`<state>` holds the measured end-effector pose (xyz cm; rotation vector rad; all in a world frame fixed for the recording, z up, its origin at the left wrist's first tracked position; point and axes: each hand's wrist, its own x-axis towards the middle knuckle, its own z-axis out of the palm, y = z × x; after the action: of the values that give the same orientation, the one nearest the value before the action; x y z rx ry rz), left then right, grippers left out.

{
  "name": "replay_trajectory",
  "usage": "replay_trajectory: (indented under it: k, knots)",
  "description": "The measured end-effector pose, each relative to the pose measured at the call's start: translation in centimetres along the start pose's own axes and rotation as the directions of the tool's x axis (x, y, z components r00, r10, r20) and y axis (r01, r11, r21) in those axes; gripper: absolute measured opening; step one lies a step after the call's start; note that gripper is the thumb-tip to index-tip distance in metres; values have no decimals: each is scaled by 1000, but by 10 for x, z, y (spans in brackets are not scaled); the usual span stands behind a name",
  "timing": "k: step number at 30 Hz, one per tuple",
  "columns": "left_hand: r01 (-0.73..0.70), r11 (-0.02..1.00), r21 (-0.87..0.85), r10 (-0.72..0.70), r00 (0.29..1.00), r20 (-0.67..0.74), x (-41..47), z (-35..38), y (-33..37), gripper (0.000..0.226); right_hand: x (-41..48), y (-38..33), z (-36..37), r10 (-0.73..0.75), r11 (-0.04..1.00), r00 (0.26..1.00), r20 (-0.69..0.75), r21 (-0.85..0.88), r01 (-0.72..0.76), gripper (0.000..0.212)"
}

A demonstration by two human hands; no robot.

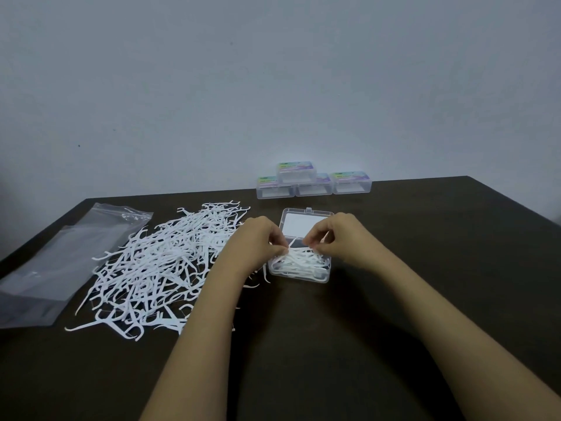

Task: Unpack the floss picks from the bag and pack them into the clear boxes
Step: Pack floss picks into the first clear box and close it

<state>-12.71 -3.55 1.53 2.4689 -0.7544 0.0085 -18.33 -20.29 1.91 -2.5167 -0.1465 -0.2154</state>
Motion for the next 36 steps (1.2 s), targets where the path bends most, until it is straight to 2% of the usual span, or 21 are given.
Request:
replay_trajectory:
  k: [3, 8, 10, 14, 19, 23, 27, 30, 34, 36]
  knots:
    - [-11, 1000, -12, 11, 999, 32, 0, 0, 1, 15, 0, -2, 4, -3, 1000, 999, -52, -27, 2, 22]
    - [2, 1000, -29, -1, 999, 36, -1, 0, 5, 28, 2, 0, 8, 0, 1000, 1000, -25, -11, 0, 24]
    - [1, 999, -40, 1, 999, 54, -2, -1, 6, 31, 4, 2, 12, 5, 1000, 998, -70, -8, -5, 24]
    - [5, 999, -48, -1, 995, 98, -3, -2, 5, 40, 3, 3, 12, 8, 998, 995, -98, 70, -1, 19]
    - [-3, 999, -41, 7, 995, 96, -3, -1, 6, 29, 2, 0, 4, 2, 991, 986, -166, 132, 21, 9]
    - [-5, 999, 33, 3, 998, 67, -2, 2, 10, 17, -2, -5, -2, -7, 981, 999, -44, 194, 15, 23]
    - [-1, 993, 115, -1, 1000, 18, 0, 7, 10, 13, -6, -11, 5, -14, 990, 999, 41, 138, 8, 25]
    - [9, 989, 144, -9, 1000, 2, 1, 9, 12, 13, -4, -12, 10, -9, 997, 999, 52, 73, 5, 20]
    - [-4, 992, 122, 3, 1000, 12, 1, 9, 11, 13, -2, -6, 4, 3, 997, 997, 75, 75, -9, 3]
    - [-15, 994, 104, 14, 1000, 16, 0, 9, 11, 13, -3, -3, 0, 13, 998, 996, 90, 59, -18, 6]
